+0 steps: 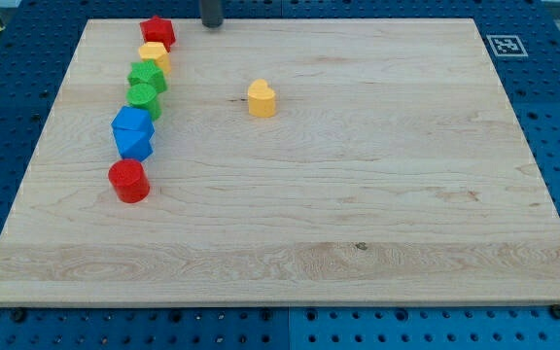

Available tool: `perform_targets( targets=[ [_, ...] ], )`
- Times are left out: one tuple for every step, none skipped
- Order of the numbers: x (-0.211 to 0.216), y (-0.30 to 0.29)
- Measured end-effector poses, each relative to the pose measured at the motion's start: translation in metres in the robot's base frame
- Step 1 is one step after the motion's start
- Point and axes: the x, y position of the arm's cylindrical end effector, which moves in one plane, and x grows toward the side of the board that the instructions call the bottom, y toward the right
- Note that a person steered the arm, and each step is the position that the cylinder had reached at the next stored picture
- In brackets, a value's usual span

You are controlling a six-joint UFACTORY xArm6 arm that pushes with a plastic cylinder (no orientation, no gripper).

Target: Point your arm to yellow hexagon

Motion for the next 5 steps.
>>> perform_targets(
  targets=[
    [0.000, -0.066],
    [0.000, -0.119],
    [0.001, -0.130],
    [0.018, -0.129],
    [0.042, -0.129]
  ],
)
